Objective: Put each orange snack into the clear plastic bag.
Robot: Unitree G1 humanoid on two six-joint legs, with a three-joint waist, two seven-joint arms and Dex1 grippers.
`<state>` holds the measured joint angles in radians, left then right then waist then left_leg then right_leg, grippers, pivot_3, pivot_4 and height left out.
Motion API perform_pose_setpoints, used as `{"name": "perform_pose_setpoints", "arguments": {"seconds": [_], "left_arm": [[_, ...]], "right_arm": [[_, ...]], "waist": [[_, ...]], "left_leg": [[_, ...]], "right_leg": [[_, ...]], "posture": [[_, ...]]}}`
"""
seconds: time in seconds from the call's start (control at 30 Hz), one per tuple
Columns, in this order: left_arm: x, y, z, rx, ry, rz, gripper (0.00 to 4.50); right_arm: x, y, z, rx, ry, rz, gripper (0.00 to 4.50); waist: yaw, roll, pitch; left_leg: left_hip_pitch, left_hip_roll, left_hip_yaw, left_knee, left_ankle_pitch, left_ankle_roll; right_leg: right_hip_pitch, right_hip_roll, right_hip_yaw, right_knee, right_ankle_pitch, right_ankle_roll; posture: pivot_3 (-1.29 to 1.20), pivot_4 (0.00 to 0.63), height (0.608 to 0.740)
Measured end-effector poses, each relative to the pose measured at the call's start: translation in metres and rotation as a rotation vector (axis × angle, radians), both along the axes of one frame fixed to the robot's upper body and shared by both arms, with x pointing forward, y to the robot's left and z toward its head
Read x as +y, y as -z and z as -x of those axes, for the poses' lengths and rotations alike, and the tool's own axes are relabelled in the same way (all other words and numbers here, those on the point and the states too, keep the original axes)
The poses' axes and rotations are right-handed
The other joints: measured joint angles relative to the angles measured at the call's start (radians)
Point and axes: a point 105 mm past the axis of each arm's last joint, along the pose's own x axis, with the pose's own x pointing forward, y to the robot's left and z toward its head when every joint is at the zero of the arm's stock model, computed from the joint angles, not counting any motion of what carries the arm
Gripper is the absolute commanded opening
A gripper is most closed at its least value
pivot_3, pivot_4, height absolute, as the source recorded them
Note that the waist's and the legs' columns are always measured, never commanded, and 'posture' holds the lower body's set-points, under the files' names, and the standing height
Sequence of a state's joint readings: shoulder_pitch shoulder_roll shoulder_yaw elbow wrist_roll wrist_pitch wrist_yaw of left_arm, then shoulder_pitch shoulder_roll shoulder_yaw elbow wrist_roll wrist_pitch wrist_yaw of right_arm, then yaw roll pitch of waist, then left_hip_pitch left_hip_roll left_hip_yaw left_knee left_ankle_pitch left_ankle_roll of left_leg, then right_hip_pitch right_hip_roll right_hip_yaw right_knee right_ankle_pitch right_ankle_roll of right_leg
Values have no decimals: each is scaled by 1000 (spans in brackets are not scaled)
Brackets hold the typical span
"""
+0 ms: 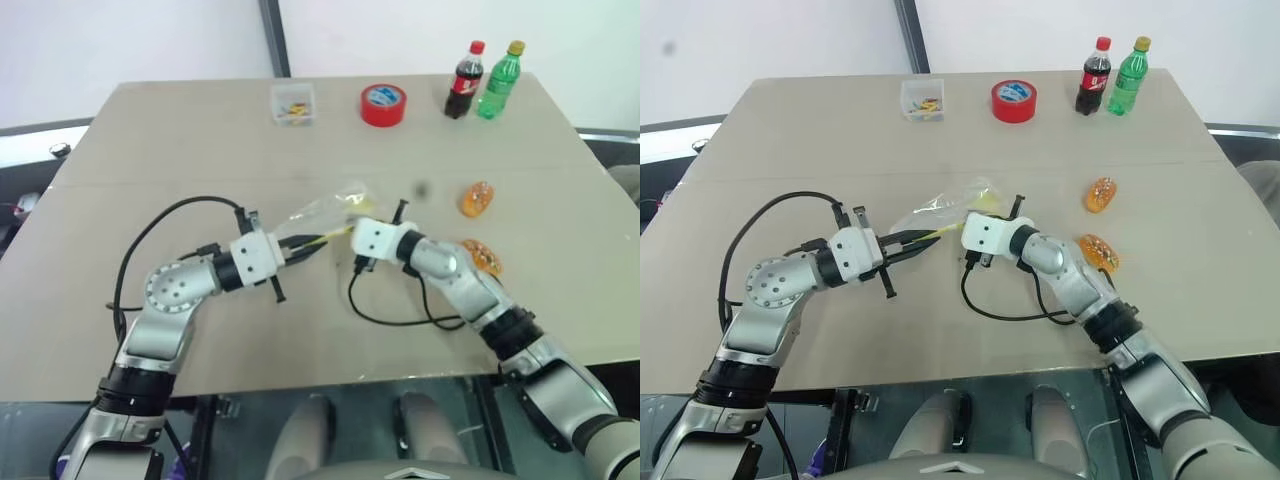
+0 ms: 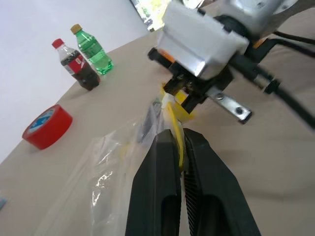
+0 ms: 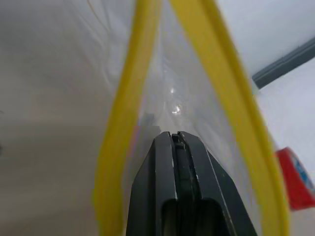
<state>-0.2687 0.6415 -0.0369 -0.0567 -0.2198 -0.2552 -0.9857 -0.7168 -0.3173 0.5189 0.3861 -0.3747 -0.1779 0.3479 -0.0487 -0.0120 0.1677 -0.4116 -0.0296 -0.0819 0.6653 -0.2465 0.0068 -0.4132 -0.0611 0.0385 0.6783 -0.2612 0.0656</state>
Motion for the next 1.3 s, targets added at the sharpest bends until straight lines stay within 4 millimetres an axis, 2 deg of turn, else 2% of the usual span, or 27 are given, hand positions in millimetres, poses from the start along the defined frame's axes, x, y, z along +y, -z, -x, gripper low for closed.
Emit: {"name": "perform_pose_setpoints", "arguments": {"seconds": [0.03, 0.07, 0.17, 0.23, 0.27, 0.33, 0.53, 0.63, 0.67, 0.73, 0.83, 0.9, 1.1, 1.23, 1.27, 1.3], "left_arm": [[1, 0, 1, 9, 10, 1, 0], [3, 1, 1, 20, 17, 3, 0], [9, 2, 1, 46, 20, 6, 0], [16, 6, -2, 69, 2, 10, 0], [17, 7, -3, 77, 0, 10, 0], [20, 10, -6, 88, -10, 13, 0], [19, 5, -16, 75, -37, 54, 0], [20, -1, -25, 74, -77, 94, 0], [20, -1, -25, 76, -82, 96, 0], [15, -5, -30, 74, -82, 122, 0], [10, -11, -33, 62, -79, 146, 0], [7, -12, -33, 62, -71, 149, 0], [6, -11, -33, 70, -68, 145, 0], [6, -11, -33, 72, -62, 143, 0], [6, -11, -33, 74, -62, 144, 0], [6, -11, -33, 77, -62, 144, 0]], "right_arm": [[-1, 0, -3, -22, 1, 15, 1356], [-1, -1, -5, -46, 1, 28, 1999], [-1, -1, -5, -80, -5, 47, 3298], [-3, -2, -4, -106, -6, 74, 4344], [-1, -4, -2, -118, -19, 74, 4433], [0, -7, 2, -146, -31, 82, 4433], [-20, -13, 14, -142, 1, 68, 4433], [-69, -25, 31, -17, 187, -64, 4433], [-72, -26, 33, -2, 202, -81, 4433], [-87, -32, 48, 123, 253, -179, 4433], [-94, -35, 60, 228, 280, -254, 4433], [-107, -30, 66, 300, 325, -277, 4433], [-176, 0, 82, 508, 581, -241, 4433], [-192, 17, 80, 616, 688, -328, 4433], [-194, 27, 78, 659, 711, -364, 4195], [-195, 28, 77, 667, 715, -393, 3871]], "waist": [[1, 0, 0], [2, 0, 0], [4, 0, 0], [5, 0, 0], [5, 0, 0], [6, 0, 0], [7, 0, 0], [18, 0, 0], [17, 0, 0], [16, 0, 0], [10, 0, 0], [11, 0, 0], [17, 0, 0], [10, 0, 0], [11, 0, 0], [11, 0, 0]], "left_leg": [[0, 0, 0, 0, 0, 0], [0, 0, 0, 0, 0, 0], [0, 0, 0, 0, 0, 0], [0, 0, 0, 0, 0, 0], [0, 0, 0, 0, 0, 0], [0, 0, -1, 0, 0, 0], [-1, 0, -1, 1, 0, 0], [-2, 0, -4, 1, 0, 0], [-2, 0, -3, 1, 0, 0], [-2, 0, -3, 2, 0, 0], [0, 0, -3, 2, 0, 0], [0, 0, -3, 2, 0, 0], [-1, 0, -3, 3, 0, 1], [0, 0, -3, 2, 0, 0], [0, 0, -3, 2, 0, 0], [0, 0, -2, 2, 0, 1]], "right_leg": [[0, 0, 0, 0, 0, 0], [0, 0, 0, 0, 0, 0], [0, 0, 0, 0, 0, 0], [0, 0, 0, 0, 0, 0], [0, 0, 0, 0, 0, 0], [0, 0, 0, 0, 0, 0], [0, 0, -1, 0, 0, 0], [1, 0, -3, -1, 0, 0], [1, 0, -3, -1, 0, 0], [2, 0, -3, 0, 0, 0], [3, 0, -3, 1, 0, 0], [3, 0, -3, 0, 0, 0], [3, -1, -4, 0, 0, 0], [3, 0, -3, 0, 0, 0], [3, 0, -3, 0, 0, 0], [3, -1, -3, 0, 0, 0]], "posture": [[0, 150, 740], [0, 150, 740], [0, 150, 740], [0, 150, 740], [0, 150, 740], [0, 150, 740], [0, 150, 740], [0, 150, 740], [0, 150, 740], [0, 150, 740], [0, 150, 740], [0, 150, 740], [0, 150, 740], [0, 150, 740], [0, 150, 740], [0, 150, 740]]}}
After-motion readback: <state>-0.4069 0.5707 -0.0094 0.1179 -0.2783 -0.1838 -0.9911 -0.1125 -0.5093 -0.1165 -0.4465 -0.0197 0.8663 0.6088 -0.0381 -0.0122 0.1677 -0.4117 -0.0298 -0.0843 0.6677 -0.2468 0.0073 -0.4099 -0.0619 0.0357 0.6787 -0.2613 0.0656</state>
